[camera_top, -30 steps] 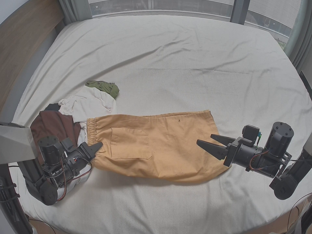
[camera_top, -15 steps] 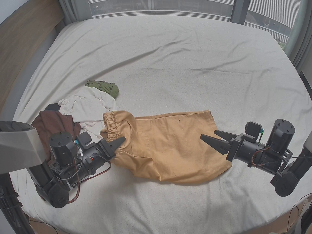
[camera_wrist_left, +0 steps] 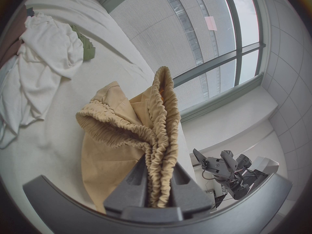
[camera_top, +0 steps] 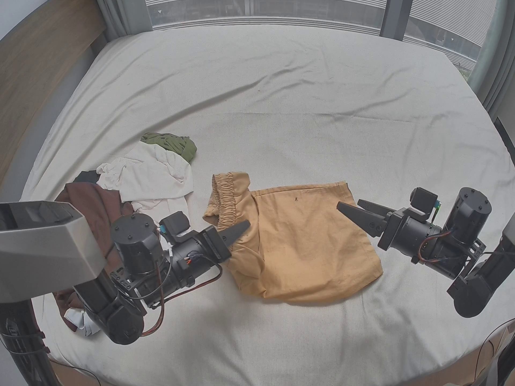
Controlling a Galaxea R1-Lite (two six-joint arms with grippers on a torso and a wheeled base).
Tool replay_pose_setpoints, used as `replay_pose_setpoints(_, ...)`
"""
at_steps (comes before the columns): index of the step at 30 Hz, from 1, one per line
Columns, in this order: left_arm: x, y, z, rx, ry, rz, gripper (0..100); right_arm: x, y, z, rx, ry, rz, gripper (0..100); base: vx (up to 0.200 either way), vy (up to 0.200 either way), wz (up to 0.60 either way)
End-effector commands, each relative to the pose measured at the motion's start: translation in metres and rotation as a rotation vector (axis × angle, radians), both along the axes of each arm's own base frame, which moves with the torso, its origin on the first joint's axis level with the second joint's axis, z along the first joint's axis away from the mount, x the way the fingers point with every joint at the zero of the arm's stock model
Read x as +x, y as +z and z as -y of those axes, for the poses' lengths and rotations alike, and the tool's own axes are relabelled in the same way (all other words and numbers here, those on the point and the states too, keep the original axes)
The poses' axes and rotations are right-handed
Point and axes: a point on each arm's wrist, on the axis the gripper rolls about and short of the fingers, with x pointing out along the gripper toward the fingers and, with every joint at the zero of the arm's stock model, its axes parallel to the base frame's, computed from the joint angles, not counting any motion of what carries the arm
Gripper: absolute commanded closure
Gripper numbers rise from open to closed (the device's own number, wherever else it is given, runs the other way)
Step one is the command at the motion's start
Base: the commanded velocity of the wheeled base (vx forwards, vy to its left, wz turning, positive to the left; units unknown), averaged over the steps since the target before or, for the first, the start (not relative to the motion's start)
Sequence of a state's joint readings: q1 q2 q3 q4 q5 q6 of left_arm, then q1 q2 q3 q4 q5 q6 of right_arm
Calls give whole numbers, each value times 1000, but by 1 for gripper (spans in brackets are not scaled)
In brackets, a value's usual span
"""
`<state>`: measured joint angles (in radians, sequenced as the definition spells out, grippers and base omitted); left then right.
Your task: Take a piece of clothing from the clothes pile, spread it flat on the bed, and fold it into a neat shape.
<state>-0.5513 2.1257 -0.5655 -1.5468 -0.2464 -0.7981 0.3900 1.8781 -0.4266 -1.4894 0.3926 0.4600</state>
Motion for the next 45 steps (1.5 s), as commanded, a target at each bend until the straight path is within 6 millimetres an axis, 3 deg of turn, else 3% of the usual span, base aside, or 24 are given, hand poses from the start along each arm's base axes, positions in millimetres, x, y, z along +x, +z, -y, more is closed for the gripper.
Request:
replay_pose_setpoints(1, 3, -5, 20, -10, -44, 6, 100, 1, 5, 2, 12, -8, 14, 0, 0, 0, 0)
replay_pose_setpoints(17, 21, 2, 57, -49, -109, -32, 100, 13, 18, 16, 66, -62, 38, 0, 0, 0, 0)
replay_pose_setpoints(28, 25, -5, 83, -38, -160, -51, 100, 16, 20, 21, 74, -80, 42, 0, 0, 0, 0)
replay_pose_setpoints(42, 25, -15, 93, -20, -195, -75, 100, 18, 19, 26, 76, -83, 39, 0, 0, 0, 0)
replay_pose_setpoints(43, 25, -15, 93, -20, -195, -75, 0, 18, 19, 26, 76, -83, 39, 0, 0, 0, 0)
replay_pose_setpoints(45, 25, -14, 93, -22, -195, -72, 0, 18, 19, 26, 76, -83, 38, 0, 0, 0, 0)
